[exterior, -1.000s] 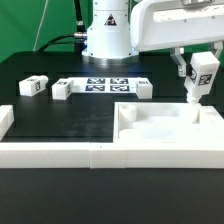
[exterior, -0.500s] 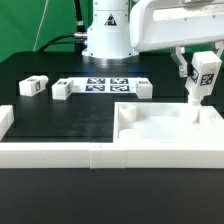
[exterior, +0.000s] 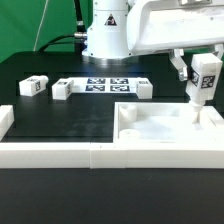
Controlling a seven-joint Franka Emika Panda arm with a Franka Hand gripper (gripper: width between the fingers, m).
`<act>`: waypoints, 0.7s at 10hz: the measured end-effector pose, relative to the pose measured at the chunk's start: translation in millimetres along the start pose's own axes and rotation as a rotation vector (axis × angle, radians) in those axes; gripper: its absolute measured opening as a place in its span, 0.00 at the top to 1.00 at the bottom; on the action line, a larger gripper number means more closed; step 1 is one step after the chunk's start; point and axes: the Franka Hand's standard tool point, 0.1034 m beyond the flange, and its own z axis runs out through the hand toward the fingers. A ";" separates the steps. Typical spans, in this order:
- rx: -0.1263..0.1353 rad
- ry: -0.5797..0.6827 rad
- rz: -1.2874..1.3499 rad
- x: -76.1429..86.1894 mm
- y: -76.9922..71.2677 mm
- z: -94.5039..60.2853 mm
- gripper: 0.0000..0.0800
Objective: Assemble one leg
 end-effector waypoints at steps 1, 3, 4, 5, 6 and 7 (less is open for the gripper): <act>0.001 0.003 -0.002 5.8 2.1 5.6 0.64; -0.004 0.054 0.000 15.7 2.9 13.3 0.64; -0.001 0.046 0.000 12.5 1.3 18.8 0.64; 0.001 0.041 0.000 9.8 0.2 23.1 0.64; 0.003 0.037 -0.001 6.0 -1.3 27.4 0.64; 0.001 0.051 0.000 5.1 -1.3 30.2 0.64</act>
Offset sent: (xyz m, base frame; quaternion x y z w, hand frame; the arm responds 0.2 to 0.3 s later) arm 0.0183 0.0057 -0.0089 -0.0070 0.0260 0.0013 0.9996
